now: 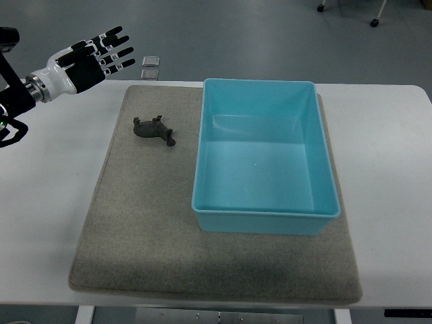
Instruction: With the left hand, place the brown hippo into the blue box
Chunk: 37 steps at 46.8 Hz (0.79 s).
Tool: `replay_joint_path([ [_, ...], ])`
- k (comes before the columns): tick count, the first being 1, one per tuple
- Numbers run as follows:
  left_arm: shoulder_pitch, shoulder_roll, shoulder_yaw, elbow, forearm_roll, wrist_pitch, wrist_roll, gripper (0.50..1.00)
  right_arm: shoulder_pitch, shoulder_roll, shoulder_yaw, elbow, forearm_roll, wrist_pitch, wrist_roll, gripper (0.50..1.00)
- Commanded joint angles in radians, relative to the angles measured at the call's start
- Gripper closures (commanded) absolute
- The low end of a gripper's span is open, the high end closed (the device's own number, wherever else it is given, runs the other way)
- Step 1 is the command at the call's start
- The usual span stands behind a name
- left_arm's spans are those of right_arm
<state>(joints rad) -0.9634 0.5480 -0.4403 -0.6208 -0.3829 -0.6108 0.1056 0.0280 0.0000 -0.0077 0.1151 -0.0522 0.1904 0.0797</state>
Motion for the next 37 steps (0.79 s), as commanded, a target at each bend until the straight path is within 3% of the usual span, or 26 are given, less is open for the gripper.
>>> replay_joint_path([
  [1, 0.002, -0.008, 0.002, 0.001, 0.003, 0.0, 0.0, 0.501, 0.001, 0.0, 0.0, 0.0, 0.0, 0.0, 0.0, 0.564],
  [37, -0.017, 0.0, 0.014, 0.053, 0.053, 0.0, -0.024, 0.501, 0.0, 0.0, 0.0, 0.0, 0.0, 0.0, 0.0, 0.564],
])
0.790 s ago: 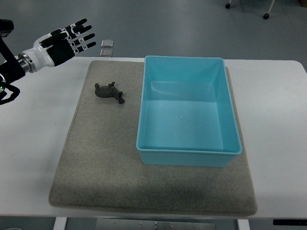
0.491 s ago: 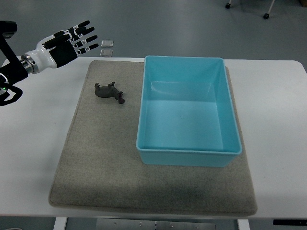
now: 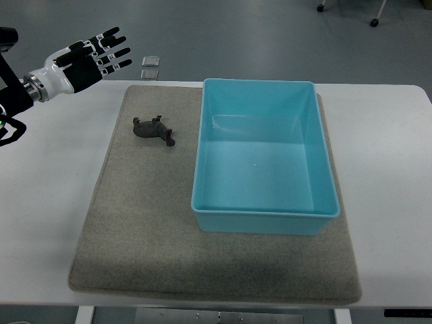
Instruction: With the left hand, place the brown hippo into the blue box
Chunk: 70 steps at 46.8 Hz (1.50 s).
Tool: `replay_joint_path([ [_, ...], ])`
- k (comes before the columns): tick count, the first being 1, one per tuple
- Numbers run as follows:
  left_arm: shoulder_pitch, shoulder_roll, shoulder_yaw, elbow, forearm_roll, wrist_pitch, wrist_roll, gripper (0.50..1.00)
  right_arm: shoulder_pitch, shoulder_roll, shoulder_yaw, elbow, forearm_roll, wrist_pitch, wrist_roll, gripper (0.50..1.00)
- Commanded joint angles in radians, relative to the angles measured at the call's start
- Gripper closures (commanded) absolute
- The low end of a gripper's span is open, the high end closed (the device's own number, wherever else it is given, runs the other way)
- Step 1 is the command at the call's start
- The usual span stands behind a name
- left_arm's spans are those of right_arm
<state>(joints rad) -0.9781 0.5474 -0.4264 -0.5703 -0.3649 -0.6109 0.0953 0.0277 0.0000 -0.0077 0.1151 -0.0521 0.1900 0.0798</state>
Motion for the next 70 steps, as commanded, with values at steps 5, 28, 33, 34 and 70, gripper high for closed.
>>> replay_joint_path([
  [5, -0.007, -0.001, 0.0, 0.003, 0.18, 0.0, -0.066, 0.504, 0.001, 0.0, 0.0, 0.0, 0.0, 0.0, 0.0, 0.564],
  [28, -0.07, 0.003, 0.023, -0.003, 0.808, 0.0, -0.341, 0.512, 0.0, 0.0, 0.0, 0.0, 0.0, 0.0, 0.0, 0.564],
  [33, -0.071, 0.003, 0.031, -0.008, 0.869, 0.019, -0.341, 0.516, 0.0, 0.0, 0.0, 0.0, 0.0, 0.0, 0.0, 0.564],
  [34, -0.073, 0.005, 0.037, -0.009, 0.885, 0.022, -0.341, 0.516, 0.0, 0.0, 0.0, 0.0, 0.0, 0.0, 0.0, 0.564],
  [70, -0.08, 0.109, 0.325, -0.29, 1.554, 0.618, -0.578, 0.521, 0.001, 0.0, 0.0, 0.0, 0.0, 0.0, 0.0, 0.564],
])
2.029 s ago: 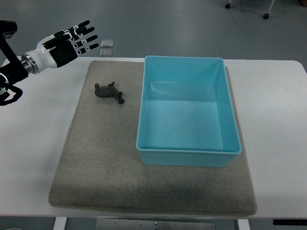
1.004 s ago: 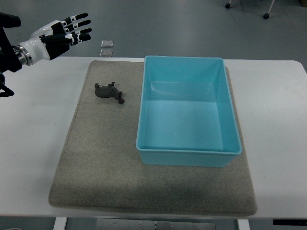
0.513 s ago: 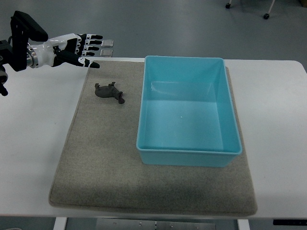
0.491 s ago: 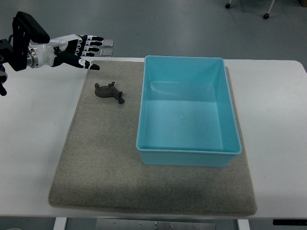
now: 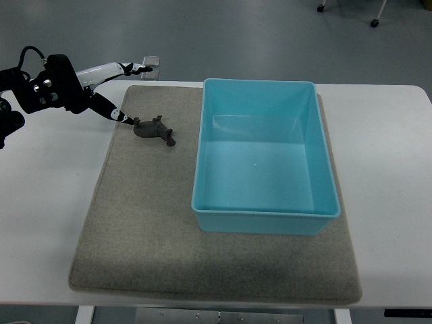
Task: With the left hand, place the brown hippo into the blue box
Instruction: 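Reach the left hand down toward the brown hippo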
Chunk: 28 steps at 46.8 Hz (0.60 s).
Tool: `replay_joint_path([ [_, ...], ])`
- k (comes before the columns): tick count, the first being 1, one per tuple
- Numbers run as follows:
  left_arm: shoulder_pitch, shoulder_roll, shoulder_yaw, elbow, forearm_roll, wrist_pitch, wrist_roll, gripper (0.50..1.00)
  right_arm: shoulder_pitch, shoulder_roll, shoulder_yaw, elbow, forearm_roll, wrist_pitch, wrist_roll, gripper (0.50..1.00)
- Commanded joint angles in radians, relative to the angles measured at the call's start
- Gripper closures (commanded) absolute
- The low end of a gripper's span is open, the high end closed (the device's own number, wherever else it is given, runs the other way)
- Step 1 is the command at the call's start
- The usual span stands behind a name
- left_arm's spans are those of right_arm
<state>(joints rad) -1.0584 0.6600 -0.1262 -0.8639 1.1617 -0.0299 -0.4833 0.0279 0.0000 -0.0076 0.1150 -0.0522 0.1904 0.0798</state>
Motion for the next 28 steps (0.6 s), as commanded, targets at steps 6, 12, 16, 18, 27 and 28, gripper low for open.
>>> replay_joint_path([
  [6, 0.0, -0.005, 0.042, 0.009, 0.076, 0.056, 0.002, 0.521, 0.0, 0.0, 0.0, 0.0, 0.0, 0.0, 0.0, 0.564],
  [12, -0.003, -0.04, 0.057, 0.029, 0.144, 0.059, 0.003, 0.516, 0.0, 0.0, 0.0, 0.0, 0.0, 0.0, 0.0, 0.564],
  [16, -0.002, -0.06, 0.06, 0.04, 0.151, 0.059, 0.006, 0.516, 0.0, 0.0, 0.0, 0.0, 0.0, 0.0, 0.0, 0.564],
  [18, -0.002, -0.065, 0.06, 0.04, 0.151, 0.059, 0.008, 0.519, 0.0, 0.0, 0.0, 0.0, 0.0, 0.0, 0.0, 0.564],
  [27, -0.006, -0.085, 0.071, 0.046, 0.153, 0.059, 0.011, 0.559, 0.0, 0.0, 0.0, 0.0, 0.0, 0.0, 0.0, 0.564],
  [28, -0.008, -0.086, 0.076, 0.048, 0.151, 0.059, 0.011, 0.574, 0.0, 0.0, 0.0, 0.0, 0.0, 0.0, 0.0, 0.564],
])
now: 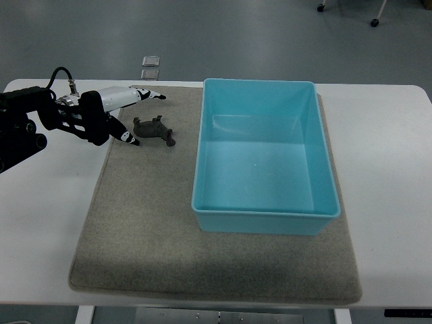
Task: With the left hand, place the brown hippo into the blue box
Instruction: 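Reach the left hand down toward the brown hippo, then close the left hand fingers around the brown hippo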
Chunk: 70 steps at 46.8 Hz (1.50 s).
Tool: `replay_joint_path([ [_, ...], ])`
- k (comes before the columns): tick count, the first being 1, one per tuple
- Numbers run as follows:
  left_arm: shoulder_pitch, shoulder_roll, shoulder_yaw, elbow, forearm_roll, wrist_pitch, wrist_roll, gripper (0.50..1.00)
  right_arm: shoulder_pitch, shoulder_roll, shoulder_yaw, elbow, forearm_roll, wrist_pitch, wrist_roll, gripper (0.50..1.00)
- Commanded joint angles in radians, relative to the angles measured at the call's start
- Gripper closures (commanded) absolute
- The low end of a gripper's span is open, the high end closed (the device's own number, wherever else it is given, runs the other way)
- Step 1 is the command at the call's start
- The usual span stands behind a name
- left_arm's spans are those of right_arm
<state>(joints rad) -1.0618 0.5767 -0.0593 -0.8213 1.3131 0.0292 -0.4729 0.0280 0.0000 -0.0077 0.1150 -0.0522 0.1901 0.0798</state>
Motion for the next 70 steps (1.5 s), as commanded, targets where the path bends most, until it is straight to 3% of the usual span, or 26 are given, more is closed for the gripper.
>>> replay_joint_path([
  [1, -0.006, -0.003, 0.012, 0.005, 0.002, 0.0, 0.0, 0.593, 0.0, 0.0, 0.0, 0.0, 0.0, 0.0, 0.0, 0.564],
  [4, -0.007, -0.009, 0.019, 0.011, 0.002, 0.0, 0.002, 0.636, 0.0, 0.0, 0.0, 0.0, 0.0, 0.0, 0.0, 0.564],
  [15, -0.009, -0.028, 0.022, 0.03, 0.003, 0.0, 0.004, 0.669, 0.0, 0.0, 0.0, 0.0, 0.0, 0.0, 0.0, 0.564],
  [46, -0.007, -0.07, 0.022, 0.07, 0.009, 0.001, 0.01, 0.675, 0.0, 0.0, 0.0, 0.0, 0.0, 0.0, 0.0, 0.564],
  [62, -0.006, -0.077, 0.022, 0.076, 0.015, 0.001, 0.01, 0.827, 0.0, 0.0, 0.0, 0.0, 0.0, 0.0, 0.0, 0.564],
  [70, -0.006, -0.08, 0.022, 0.074, 0.015, 0.001, 0.01, 0.834, 0.0, 0.0, 0.0, 0.0, 0.0, 0.0, 0.0, 0.564],
])
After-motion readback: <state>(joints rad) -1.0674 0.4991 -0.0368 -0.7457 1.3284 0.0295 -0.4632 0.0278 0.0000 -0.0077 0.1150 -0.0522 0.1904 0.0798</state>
